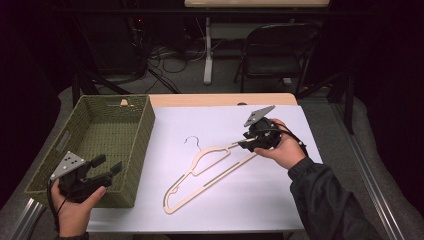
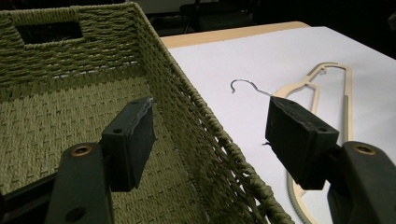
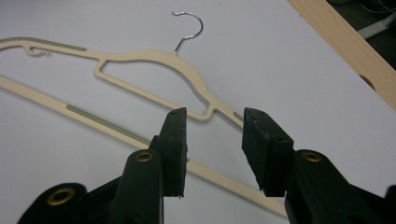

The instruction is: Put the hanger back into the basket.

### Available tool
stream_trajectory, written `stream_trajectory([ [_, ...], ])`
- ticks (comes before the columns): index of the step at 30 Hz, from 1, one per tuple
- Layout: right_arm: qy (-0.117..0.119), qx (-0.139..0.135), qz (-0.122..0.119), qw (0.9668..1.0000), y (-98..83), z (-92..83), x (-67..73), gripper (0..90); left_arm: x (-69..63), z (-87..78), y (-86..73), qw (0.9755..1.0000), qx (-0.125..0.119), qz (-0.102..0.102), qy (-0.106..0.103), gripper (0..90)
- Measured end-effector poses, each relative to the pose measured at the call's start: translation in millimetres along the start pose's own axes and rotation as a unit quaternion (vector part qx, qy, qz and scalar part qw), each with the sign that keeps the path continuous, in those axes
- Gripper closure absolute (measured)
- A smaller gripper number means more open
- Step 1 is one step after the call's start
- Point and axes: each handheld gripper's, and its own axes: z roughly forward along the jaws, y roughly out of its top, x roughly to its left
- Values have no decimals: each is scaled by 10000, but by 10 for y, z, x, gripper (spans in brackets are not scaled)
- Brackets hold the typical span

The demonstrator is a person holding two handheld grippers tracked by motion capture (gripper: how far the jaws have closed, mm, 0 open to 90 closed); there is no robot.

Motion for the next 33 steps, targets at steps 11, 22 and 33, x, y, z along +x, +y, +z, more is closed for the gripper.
stream_trajectory([
  [11, 296, 504, -456, 9972, 249, 198, -10, 647, 4, 13, -5, 10000, 2, -11, -13, 326],
  [22, 694, 884, -737, 9909, 280, 505, 7, 552, 6, 24, -7, 10000, 21, -11, -17, 326],
  [33, 733, 1212, -900, 9858, 245, 761, 42, 514, 1, 29, -8, 10000, 27, 0, -26, 326],
])
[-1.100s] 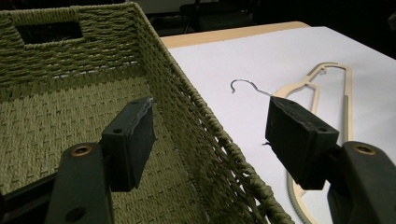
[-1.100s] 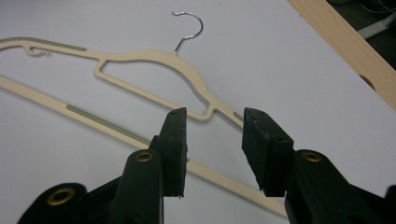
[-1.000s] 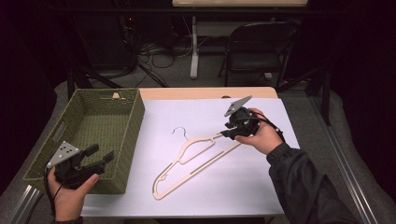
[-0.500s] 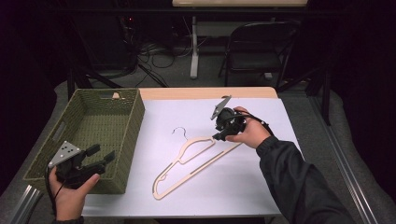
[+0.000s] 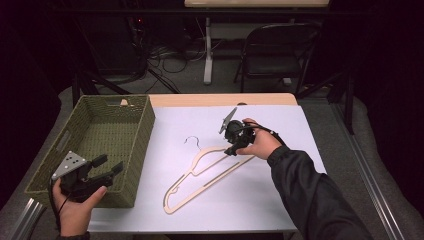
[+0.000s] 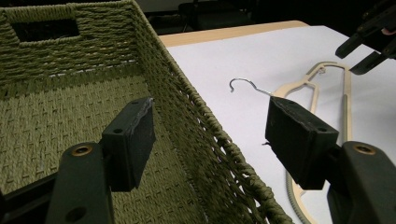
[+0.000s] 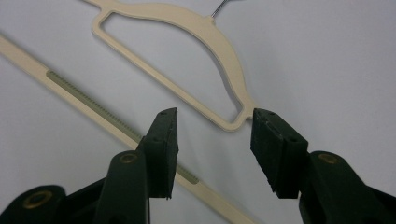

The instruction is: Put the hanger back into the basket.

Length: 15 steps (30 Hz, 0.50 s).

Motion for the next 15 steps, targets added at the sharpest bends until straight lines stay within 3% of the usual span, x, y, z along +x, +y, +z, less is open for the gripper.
stream_trajectory([
  [15, 193, 289, -155, 9993, 44, 316, -2, 509, 2, 16, -6, 10000, 18, -10, -5, 326],
])
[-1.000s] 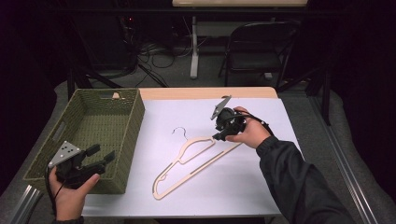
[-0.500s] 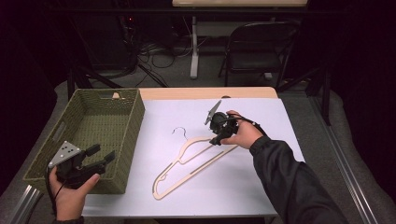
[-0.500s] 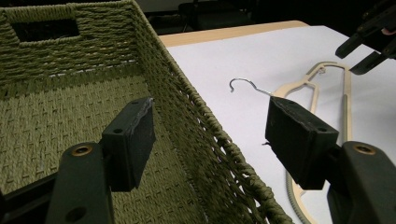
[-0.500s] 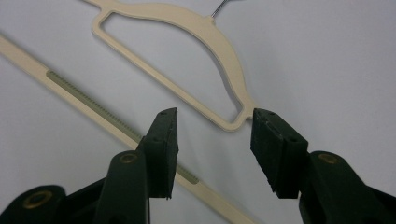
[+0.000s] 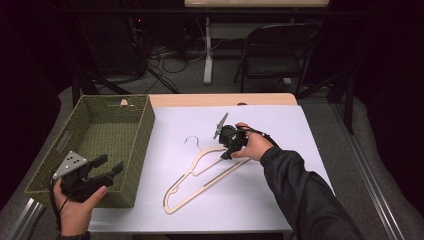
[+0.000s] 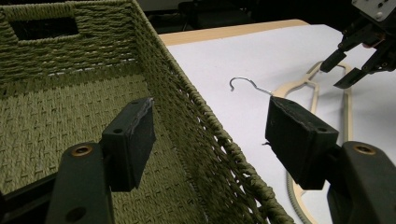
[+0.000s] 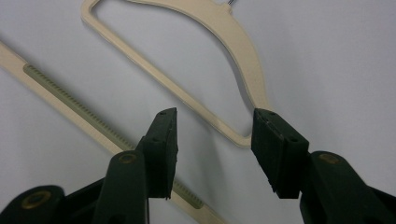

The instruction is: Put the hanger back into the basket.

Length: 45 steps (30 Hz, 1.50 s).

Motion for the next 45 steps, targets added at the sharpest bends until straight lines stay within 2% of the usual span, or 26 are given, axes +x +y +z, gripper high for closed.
stream_trajectory([
  [7, 170, 53, -103, 9998, 18, 151, -1, 478, -2, 14, -3, 10000, 12, -4, -9, 326],
  [15, 289, 126, -138, 9994, 52, 295, 17, 475, 3, 11, -6, 10000, 19, -15, 1, 326],
  [20, 307, 223, -247, 9990, 62, 368, 29, 473, 5, 13, -8, 10000, 11, -20, -10, 326],
  [27, 267, 341, -281, 9987, 45, 399, 8, 471, 4, 25, -10, 10000, 31, -15, -25, 326],
  [33, 260, 395, -219, 9986, 52, 405, 0, 477, 0, 31, -10, 10000, 25, -30, -33, 326],
  [38, 223, 494, -301, 9981, 88, 412, 2, 477, -1, 34, -9, 10000, 20, -33, -41, 326],
  [40, 213, 498, -328, 9980, 103, 414, -1, 518, -1, 36, -11, 10000, 21, -32, -43, 326],
  [42, 296, 547, -237, 9978, 114, 419, -12, 544, 0, 36, -11, 10000, 27, -34, -38, 326],
  [45, 318, 535, -225, 9978, 112, 419, -21, 556, 4, 32, -11, 10000, 20, -40, -37, 326],
])
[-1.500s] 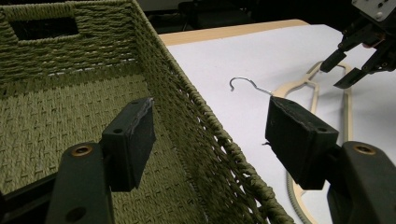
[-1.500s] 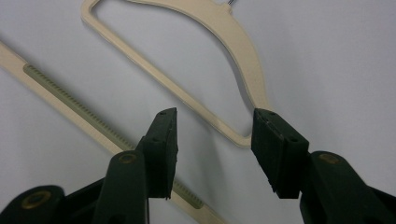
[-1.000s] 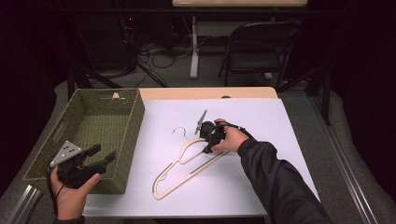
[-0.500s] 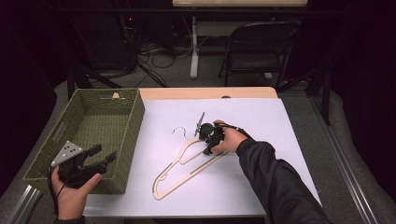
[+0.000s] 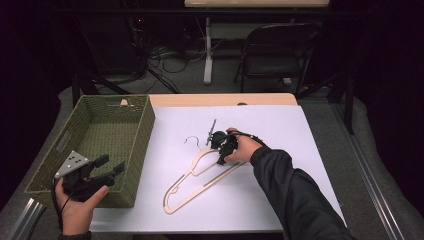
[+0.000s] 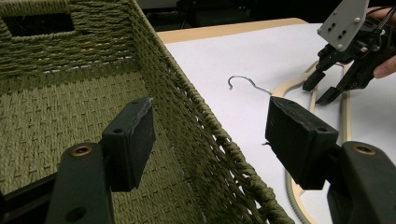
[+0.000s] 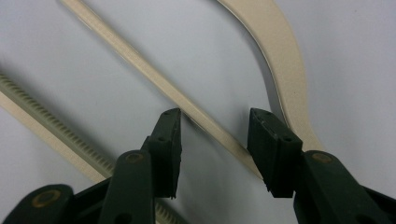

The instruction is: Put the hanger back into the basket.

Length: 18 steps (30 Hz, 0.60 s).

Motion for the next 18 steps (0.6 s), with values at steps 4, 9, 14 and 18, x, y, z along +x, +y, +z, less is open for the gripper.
stream_trajectory([
  [4, -4, 96, -6, 10000, 14, -7, 4, 570, 1, 2, 0, 10000, 0, -4, 0, 326],
  [9, -39, 239, -205, 9995, 51, -4, 52, 651, -3, 2, 3, 10000, -9, -2, 1, 326],
  [14, 260, 631, -532, 9963, 77, -14, 132, 781, 10, -14, 2, 10000, -12, -32, 27, 326],
  [18, 573, 771, -413, 9945, 45, -25, 145, 854, 12, -18, 0, 10000, -34, -57, 23, 328],
])
